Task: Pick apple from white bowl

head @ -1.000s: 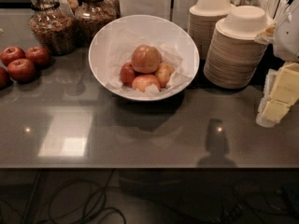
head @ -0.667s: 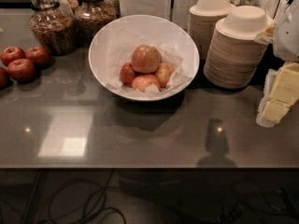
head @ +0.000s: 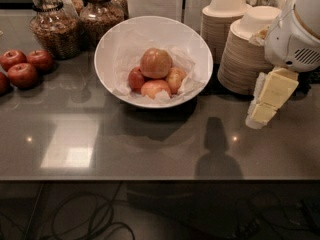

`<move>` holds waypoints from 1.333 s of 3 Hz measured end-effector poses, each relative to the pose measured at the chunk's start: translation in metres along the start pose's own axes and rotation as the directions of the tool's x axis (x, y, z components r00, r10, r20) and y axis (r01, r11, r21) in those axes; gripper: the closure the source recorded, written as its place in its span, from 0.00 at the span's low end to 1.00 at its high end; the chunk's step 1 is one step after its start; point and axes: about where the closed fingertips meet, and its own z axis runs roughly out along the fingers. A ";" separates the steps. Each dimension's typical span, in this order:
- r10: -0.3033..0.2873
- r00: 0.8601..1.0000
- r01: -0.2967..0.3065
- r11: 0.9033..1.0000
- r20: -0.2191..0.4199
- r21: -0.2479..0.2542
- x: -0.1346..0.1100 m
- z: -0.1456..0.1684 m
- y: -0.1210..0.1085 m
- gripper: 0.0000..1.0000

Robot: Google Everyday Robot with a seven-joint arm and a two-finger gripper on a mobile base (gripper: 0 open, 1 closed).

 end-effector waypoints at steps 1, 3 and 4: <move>-0.060 0.993 0.053 0.996 0.099 0.070 -0.041 0.014 -0.026 0.00; -0.025 0.987 0.014 0.997 0.158 0.071 -0.053 0.026 -0.027 0.00; 0.014 0.952 -0.028 0.999 0.306 0.041 -0.091 0.044 -0.040 0.00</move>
Offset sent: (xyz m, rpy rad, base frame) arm 0.0257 0.0272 0.0024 0.0470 -0.0673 0.0509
